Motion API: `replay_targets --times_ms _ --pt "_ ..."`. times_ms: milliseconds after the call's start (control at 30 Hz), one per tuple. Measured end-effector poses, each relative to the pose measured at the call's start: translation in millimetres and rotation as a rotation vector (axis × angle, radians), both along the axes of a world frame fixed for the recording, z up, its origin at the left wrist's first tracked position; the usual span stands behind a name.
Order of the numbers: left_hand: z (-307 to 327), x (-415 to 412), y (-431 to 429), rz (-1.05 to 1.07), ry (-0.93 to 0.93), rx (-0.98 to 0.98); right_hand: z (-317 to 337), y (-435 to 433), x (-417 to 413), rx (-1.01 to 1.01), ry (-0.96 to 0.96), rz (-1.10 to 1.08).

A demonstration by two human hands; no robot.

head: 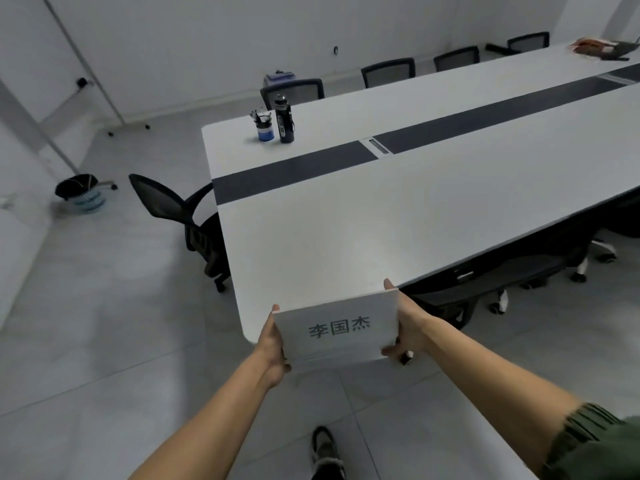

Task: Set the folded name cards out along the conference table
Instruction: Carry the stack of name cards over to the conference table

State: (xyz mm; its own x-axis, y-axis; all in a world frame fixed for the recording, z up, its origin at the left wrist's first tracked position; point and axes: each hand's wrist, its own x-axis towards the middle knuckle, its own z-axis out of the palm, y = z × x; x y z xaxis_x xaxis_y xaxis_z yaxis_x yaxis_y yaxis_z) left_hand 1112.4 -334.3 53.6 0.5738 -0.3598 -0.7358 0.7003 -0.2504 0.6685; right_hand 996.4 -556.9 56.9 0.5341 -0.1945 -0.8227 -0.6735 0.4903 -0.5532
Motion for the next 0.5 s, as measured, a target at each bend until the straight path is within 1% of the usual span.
replay_targets --times_ms 33,133,233,333,500 --pt "-0.9 28.4 -9.4 -0.01 0.003 0.0 -0.6 -10.8 28.7 -0.002 0.001 0.004" --pt "1.1 67.8 -27.4 0.01 0.019 -0.014 7.2 -26.2 62.8 -0.018 -0.018 0.007" --pt "1.5 116.7 -53.5 -0.014 0.013 0.002 8.7 -48.0 103.2 -0.04 -0.022 -0.018" --pt "2.6 150.0 -81.3 -0.028 0.013 0.011 9.7 -72.2 130.4 -0.044 -0.038 -0.03" --pt "-5.6 192.9 -127.8 -0.015 0.037 0.028 -1.9 -120.7 175.2 -0.058 -0.013 -0.023"
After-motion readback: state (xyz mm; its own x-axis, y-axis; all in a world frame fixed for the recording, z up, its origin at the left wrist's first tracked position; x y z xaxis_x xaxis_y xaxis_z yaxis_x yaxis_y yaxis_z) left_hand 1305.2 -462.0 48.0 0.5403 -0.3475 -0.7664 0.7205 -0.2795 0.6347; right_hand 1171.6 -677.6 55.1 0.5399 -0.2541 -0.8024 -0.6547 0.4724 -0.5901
